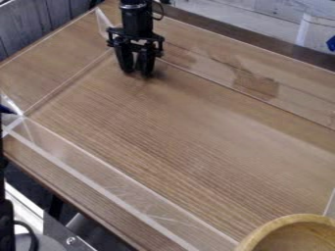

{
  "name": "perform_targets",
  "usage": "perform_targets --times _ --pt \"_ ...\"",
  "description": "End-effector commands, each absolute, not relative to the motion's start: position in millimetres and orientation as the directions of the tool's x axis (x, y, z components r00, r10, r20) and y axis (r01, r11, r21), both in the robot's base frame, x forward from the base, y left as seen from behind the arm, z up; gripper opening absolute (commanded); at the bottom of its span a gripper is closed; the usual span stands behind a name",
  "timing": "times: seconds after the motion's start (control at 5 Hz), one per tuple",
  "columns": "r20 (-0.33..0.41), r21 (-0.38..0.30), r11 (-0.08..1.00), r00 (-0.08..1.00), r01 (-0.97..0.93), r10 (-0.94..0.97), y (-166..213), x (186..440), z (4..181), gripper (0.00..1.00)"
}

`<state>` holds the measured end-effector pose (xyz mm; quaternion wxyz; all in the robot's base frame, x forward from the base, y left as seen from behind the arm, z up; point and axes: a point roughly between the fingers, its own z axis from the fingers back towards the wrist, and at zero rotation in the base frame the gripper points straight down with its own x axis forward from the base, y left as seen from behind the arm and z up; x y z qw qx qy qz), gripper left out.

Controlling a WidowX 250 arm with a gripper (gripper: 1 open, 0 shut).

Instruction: Remove the green block from inside the brown bowl and put it on the table

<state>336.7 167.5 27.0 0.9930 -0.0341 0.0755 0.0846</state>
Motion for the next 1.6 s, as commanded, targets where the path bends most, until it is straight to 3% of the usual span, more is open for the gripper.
perform_targets --times 0.0,0.4,0.6,0.8,1.0,1.2,1.4 --pt "-0.07 -0.045 0.984 0.983 -0.171 0.167 173.1 345.9 59.8 0.0" --pt "-0.065 -0.062 0.983 0.984 -0.171 0.167 171.0 344.2 68.0 0.0" --pt "-0.067 -0.064 0.983 0.983 -0.172 0.168 170.2 343.4 70.2 1.0" --pt "-0.069 -0.068 0.982 0.983 -0.174 0.17 169.2 342.4 73.7 1.0" --pt "-0.062 -0.077 0.981 0.983 -0.176 0.171 168.4 341.5 78.4 0.0" --pt "-0.057 -0.086 0.981 0.984 -0.176 0.171 167.8 341.0 82.9 0.0" --pt "-0.059 -0.088 0.98 0.983 -0.177 0.173 167.1 340.3 84.8 1.0"
